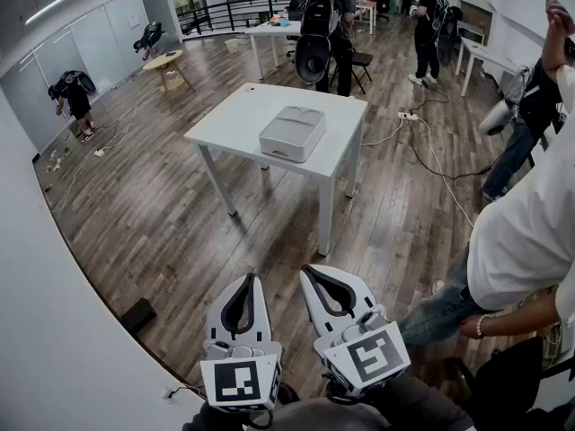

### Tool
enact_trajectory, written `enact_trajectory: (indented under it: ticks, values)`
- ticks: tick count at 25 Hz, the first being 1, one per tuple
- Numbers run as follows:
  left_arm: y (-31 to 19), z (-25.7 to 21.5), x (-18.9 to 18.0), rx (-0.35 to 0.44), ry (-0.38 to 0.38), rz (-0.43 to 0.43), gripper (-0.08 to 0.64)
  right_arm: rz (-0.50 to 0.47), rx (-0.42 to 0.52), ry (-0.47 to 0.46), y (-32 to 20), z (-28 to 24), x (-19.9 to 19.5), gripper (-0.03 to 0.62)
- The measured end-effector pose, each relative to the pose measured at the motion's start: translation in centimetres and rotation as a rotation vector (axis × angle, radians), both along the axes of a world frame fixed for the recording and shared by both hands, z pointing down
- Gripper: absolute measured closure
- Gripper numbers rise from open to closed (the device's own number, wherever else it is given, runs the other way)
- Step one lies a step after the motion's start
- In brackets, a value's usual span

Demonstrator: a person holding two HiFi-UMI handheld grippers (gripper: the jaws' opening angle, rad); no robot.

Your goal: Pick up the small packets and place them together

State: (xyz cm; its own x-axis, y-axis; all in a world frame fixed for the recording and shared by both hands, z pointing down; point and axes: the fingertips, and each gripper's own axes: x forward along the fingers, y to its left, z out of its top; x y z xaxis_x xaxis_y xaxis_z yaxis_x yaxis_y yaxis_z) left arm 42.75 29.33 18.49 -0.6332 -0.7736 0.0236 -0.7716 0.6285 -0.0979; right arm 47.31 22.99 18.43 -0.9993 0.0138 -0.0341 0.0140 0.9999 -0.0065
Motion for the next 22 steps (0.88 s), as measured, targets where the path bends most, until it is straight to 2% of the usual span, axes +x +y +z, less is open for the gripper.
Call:
enact_trajectory:
  ticks: [22]
  values:
    - [-1.2, 0.7, 0.3, -0.021, 0.018, 0.001, 0.565, 0.006, -0.018, 0.01, -1.4, 0.5, 0.6, 0.592]
